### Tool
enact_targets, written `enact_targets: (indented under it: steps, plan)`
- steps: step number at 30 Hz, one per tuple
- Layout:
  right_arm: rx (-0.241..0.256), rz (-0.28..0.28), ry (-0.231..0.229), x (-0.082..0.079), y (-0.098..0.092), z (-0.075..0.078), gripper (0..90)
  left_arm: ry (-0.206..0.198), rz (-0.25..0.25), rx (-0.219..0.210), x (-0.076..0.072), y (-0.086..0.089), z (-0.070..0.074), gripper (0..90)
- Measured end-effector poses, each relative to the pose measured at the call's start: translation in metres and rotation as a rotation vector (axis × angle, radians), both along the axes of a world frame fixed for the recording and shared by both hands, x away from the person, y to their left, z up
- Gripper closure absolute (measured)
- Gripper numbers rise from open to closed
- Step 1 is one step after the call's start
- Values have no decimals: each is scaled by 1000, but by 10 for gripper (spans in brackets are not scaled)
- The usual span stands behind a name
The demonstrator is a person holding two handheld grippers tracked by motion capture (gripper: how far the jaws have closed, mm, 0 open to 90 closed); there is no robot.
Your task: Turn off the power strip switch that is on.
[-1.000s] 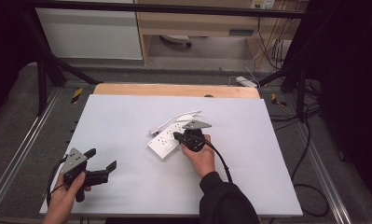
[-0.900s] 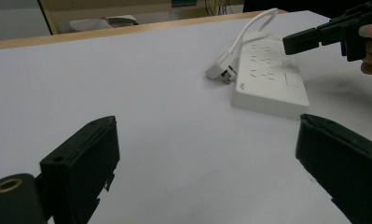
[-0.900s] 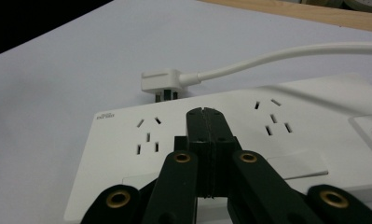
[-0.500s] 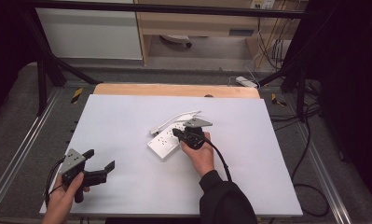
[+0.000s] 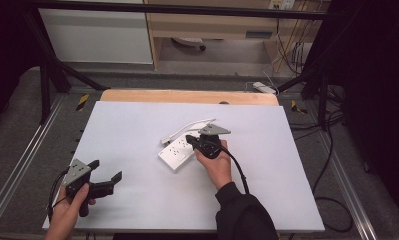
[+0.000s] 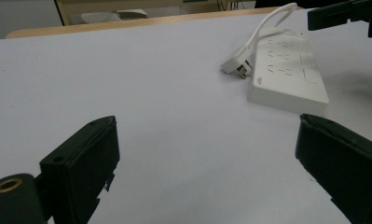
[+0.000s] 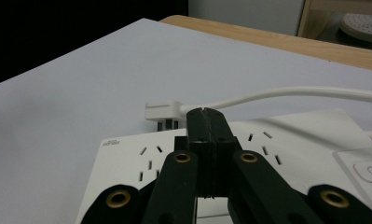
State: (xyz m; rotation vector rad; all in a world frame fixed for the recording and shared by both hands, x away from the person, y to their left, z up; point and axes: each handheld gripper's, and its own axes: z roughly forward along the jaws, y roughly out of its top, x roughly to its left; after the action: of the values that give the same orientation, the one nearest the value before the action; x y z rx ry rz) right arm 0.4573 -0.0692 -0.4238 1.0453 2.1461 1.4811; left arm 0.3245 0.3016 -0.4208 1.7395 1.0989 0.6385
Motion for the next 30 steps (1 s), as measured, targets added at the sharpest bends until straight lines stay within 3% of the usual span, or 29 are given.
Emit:
enact_targets:
  steps: [9, 15, 16, 18, 24, 30]
  plan:
    - [10, 5, 0, -4, -1, 7, 788, 12, -6, 8, 0, -1, -1, 61]
    - [38, -29, 11, -6, -6, 16, 574, 4, -12, 6, -1, -1, 0, 60]
    - [38, -29, 11, -6, -6, 16, 574, 4, -12, 6, -1, -1, 0, 60]
    - [45, -48, 15, -7, -8, 22, 464, 5, -12, 5, -1, -1, 0, 60]
    - [30, -108, 12, -8, -14, 29, 285, 1, -9, 8, -1, -1, 0, 60]
    - [5, -119, 1, -11, -18, 40, 110, 2, -5, 6, -2, 0, 0, 60]
